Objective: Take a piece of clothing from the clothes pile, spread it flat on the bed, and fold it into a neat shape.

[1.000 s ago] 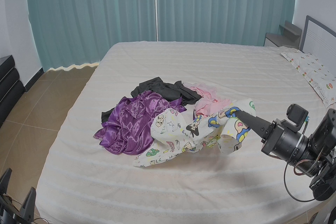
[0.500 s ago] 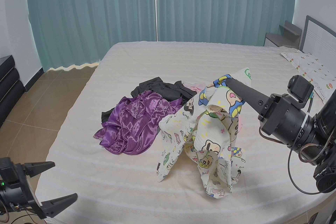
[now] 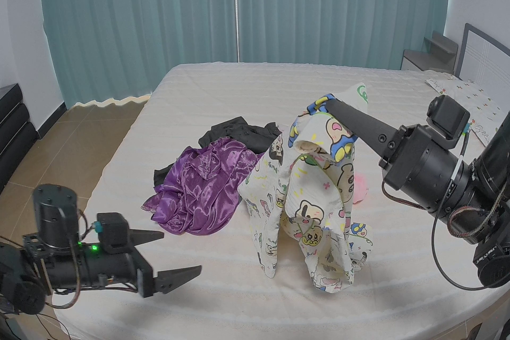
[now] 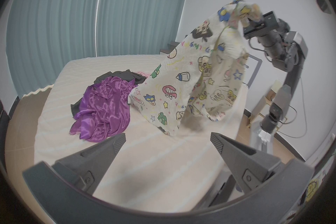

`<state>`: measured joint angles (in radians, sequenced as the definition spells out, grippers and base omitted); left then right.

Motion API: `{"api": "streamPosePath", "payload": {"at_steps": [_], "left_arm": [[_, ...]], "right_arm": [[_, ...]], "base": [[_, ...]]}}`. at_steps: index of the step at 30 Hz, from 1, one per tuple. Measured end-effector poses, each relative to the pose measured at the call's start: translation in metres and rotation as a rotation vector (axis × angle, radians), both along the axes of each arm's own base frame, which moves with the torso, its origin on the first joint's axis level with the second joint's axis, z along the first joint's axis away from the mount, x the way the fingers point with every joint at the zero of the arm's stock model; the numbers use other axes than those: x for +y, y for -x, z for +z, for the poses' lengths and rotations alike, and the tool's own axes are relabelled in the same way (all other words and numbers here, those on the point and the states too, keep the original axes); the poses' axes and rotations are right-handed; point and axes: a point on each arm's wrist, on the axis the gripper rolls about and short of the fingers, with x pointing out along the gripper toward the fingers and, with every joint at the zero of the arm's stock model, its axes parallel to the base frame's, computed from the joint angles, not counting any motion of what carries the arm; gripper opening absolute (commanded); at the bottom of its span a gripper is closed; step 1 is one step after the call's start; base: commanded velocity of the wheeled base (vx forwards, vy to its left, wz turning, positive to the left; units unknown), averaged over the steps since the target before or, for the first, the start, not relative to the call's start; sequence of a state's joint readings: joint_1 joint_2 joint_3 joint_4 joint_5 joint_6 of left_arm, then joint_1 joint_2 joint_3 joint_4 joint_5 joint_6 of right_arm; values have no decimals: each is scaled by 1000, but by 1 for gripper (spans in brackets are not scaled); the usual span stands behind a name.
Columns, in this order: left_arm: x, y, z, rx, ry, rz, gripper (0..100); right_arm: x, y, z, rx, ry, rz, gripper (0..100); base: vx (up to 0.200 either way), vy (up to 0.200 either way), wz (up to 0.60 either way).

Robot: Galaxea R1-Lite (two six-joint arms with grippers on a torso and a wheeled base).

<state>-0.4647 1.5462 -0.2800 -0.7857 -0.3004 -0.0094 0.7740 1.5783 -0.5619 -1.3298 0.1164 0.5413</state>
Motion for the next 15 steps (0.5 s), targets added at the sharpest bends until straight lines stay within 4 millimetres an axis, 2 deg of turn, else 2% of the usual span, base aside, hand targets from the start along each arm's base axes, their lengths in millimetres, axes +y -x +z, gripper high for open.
{"api": "streamPosePath", "payload": {"at_steps": [6, 15], "left_arm": [[-46, -29, -35, -20, 62, 23, 100], [-105, -53, -88, -33, 165, 144, 100]], "right_arm": [[4, -1, 2, 3, -2, -3, 0], [7, -4, 6, 2, -8, -9, 0]], "base": [[0, 0, 0], [0, 0, 0]]}}
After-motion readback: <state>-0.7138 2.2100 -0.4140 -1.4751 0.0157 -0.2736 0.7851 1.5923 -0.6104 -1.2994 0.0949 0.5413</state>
